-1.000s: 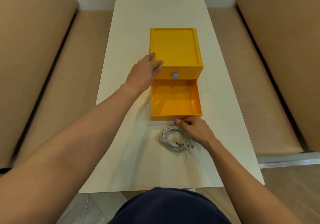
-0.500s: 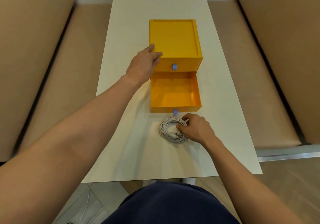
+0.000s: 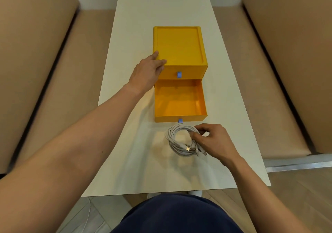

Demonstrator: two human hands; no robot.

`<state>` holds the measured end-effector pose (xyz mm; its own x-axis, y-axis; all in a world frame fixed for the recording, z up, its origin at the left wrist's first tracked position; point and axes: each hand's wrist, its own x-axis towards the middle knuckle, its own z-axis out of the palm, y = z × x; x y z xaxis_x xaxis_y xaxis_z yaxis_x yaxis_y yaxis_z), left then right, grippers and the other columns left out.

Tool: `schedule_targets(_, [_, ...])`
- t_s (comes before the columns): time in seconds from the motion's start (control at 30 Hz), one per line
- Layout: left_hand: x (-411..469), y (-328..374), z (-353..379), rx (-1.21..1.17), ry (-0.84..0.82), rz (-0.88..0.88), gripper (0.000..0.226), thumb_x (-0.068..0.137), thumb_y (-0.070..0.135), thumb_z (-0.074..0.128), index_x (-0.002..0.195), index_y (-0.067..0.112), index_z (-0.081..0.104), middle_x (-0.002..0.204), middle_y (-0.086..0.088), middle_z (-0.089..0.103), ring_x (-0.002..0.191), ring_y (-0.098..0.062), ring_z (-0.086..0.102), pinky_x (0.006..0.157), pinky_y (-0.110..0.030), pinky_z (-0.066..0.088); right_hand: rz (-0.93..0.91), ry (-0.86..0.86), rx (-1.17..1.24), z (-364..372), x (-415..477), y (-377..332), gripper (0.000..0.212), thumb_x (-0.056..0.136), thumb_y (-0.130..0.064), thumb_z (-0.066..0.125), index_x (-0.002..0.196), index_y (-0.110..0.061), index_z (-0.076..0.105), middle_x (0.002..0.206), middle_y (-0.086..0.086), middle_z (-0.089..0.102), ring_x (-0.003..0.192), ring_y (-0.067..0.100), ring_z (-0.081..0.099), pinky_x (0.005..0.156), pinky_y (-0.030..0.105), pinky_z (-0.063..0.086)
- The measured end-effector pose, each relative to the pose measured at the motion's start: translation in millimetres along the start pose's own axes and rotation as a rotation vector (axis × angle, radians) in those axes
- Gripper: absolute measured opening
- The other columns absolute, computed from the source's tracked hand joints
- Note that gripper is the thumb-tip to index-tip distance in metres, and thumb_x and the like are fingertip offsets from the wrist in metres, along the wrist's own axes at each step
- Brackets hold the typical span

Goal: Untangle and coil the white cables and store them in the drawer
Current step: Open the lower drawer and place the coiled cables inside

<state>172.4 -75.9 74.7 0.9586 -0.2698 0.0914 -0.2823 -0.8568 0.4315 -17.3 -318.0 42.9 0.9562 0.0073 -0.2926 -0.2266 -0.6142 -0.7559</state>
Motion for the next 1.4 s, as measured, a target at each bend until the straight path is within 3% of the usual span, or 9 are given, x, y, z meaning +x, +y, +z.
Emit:
schedule_targets(0.2, [2, -1, -1, 0.004, -0.016, 0.001, 0.038, 0.109, 0.029, 0.048, 0.145, 0.022, 0.058, 0.166, -0.011, 0.032, 0.144, -0.032, 0.045, 0.111, -0.046, 0.042, -0.077, 0.154, 0.146, -34, 24, -48, 0.009, 0.092, -0.03, 0.073, 0.088, -0.028, 0.081, 0.078, -0.008, 0.072, 0.073, 0.015, 0.071, 0.067, 0.034, 0.054])
schedule_targets(0.43, [4, -3, -5, -0.003, -0.037, 0.003, 0.038, 0.109, 0.03, 0.047, 0.145, 0.023, 0.058, 0.166, -0.009, 0.031, 0.144, -0.031, 0.045, 0.111, -0.046, 0.043, -0.059, 0.21, -0.033, -26, 103, -61, 0.016, 0.094, -0.032, 0.067, 0.099, -0.024, 0.081, 0.084, -0.005, 0.076, 0.076, 0.015, 0.069, 0.075, 0.045, 0.061])
schedule_targets(0.53, [4, -4, -5, -0.019, -0.034, -0.003, 0.037, 0.109, 0.03, 0.048, 0.144, 0.024, 0.059, 0.166, -0.008, 0.032, 0.144, -0.03, 0.045, 0.111, -0.045, 0.043, -0.039, 0.201, -0.098, -14, 127, -58, 0.017, 0.096, -0.033, 0.065, 0.1, -0.026, 0.08, 0.083, -0.007, 0.073, 0.078, 0.017, 0.069, 0.076, 0.043, 0.061])
schedule_targets(0.7, [5, -5, -4, -0.03, -0.034, -0.002, 0.037, 0.109, 0.031, 0.048, 0.144, 0.024, 0.059, 0.166, -0.007, 0.032, 0.143, -0.029, 0.047, 0.109, -0.045, 0.044, 0.018, 0.152, -0.266, 7, 149, -52, 0.025, 0.095, -0.031, 0.059, 0.077, -0.021, 0.072, 0.079, 0.003, 0.072, 0.078, 0.028, 0.066, 0.069, 0.038, 0.054])
schedule_targets(0.9, [4, -7, -3, -0.03, -0.025, 0.009, 0.037, 0.109, 0.032, 0.047, 0.144, 0.025, 0.059, 0.166, -0.006, 0.032, 0.143, -0.029, 0.047, 0.109, -0.046, 0.045, 0.095, 0.138, -0.43, 24, 160, -39, 0.024, 0.1, -0.027, 0.053, 0.087, -0.014, 0.069, 0.094, 0.012, 0.071, 0.077, 0.031, 0.059, 0.068, 0.035, 0.042])
schedule_targets(1.03, [4, -6, -3, -0.043, -0.011, 0.006, 0.037, 0.109, 0.031, 0.049, 0.143, 0.025, 0.06, 0.166, -0.006, 0.033, 0.143, -0.028, 0.047, 0.11, -0.045, 0.045, 0.124, 0.132, -0.579, 29, 164, -41, 0.024, 0.101, -0.02, 0.047, 0.104, -0.009, 0.068, 0.109, 0.017, 0.07, 0.098, 0.039, 0.066, 0.07, 0.035, 0.042])
schedule_targets(1.17, [4, -5, -4, -0.053, -0.013, 0.004, 0.037, 0.109, 0.031, 0.049, 0.143, 0.024, 0.06, 0.166, -0.006, 0.033, 0.143, -0.028, 0.047, 0.11, -0.045, 0.045, 0.119, 0.13, -0.665, 31, 161, -41, 0.026, 0.103, -0.019, 0.046, 0.113, -0.007, 0.067, 0.113, 0.017, 0.069, 0.103, 0.039, 0.067, 0.071, 0.036, 0.043])
schedule_targets(1.4, [3, -4, -5, -0.035, -0.018, 0.012, 0.038, 0.109, 0.031, 0.048, 0.144, 0.024, 0.059, 0.166, -0.007, 0.032, 0.143, -0.029, 0.047, 0.11, -0.045, 0.043, 0.086, 0.08, -0.658, 15, 153, -52, 0.031, 0.103, -0.039, 0.051, 0.112, -0.013, 0.065, 0.115, 0.012, 0.069, 0.102, 0.036, 0.066, 0.076, 0.038, 0.048])
